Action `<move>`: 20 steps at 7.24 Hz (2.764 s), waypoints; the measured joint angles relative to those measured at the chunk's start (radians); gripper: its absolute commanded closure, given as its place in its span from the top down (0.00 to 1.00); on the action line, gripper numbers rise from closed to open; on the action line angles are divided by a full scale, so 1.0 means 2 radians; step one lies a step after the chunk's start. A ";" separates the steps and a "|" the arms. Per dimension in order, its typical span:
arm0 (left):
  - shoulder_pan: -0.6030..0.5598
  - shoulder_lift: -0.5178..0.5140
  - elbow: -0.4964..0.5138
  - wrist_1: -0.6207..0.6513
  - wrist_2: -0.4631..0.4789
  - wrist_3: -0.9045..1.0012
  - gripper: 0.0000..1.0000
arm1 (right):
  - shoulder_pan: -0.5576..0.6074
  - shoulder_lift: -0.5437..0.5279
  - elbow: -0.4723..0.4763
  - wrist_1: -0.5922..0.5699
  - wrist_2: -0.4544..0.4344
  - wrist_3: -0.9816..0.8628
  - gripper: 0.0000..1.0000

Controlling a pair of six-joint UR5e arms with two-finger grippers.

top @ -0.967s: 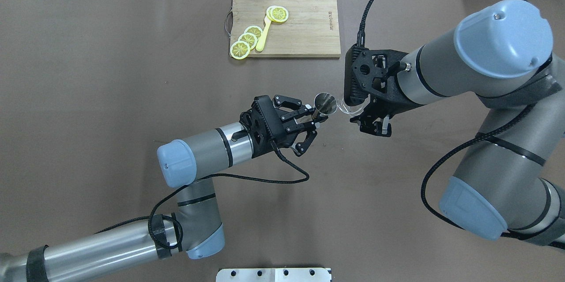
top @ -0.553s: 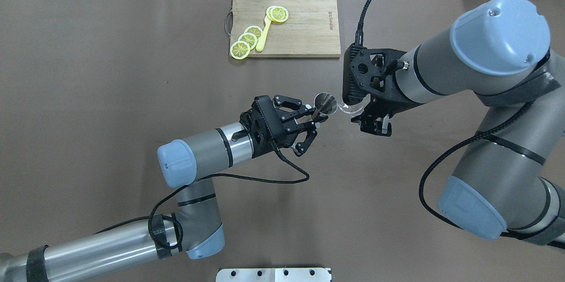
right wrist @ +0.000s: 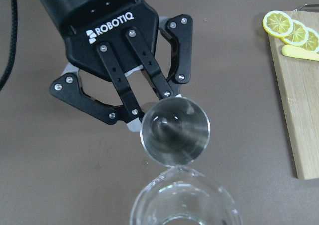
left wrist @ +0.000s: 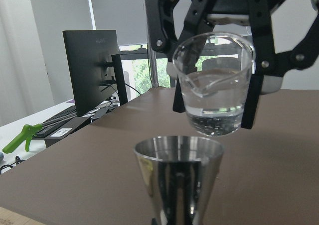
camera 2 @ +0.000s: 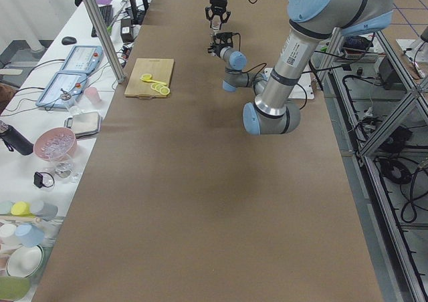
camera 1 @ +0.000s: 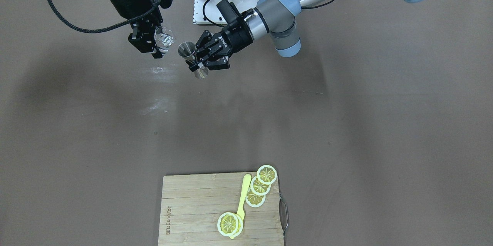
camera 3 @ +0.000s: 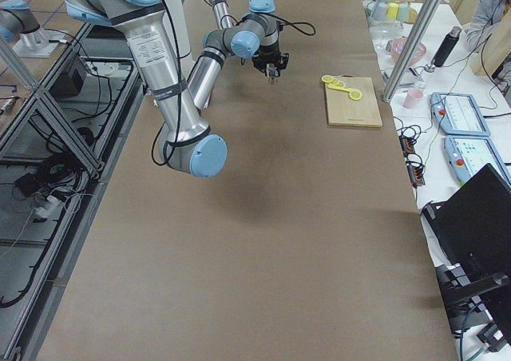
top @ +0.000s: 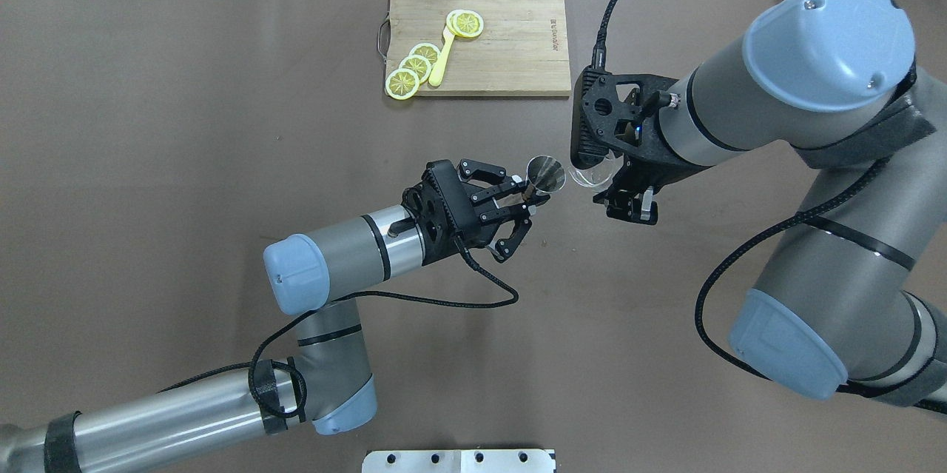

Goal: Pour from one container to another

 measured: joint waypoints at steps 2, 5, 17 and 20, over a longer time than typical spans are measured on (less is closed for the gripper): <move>0.000 0.000 0.000 0.000 0.000 0.000 0.00 | 0.000 0.007 0.002 -0.024 -0.001 0.000 0.00; 0.000 0.000 0.000 0.001 0.000 0.000 0.00 | -0.002 0.019 0.001 -0.054 -0.010 0.000 0.00; 0.001 -0.003 0.001 0.001 0.000 0.000 0.00 | -0.027 0.095 -0.014 -0.200 -0.072 0.000 0.00; 0.003 -0.003 0.001 0.002 0.001 0.001 0.00 | -0.037 0.106 -0.006 -0.231 -0.094 0.000 0.00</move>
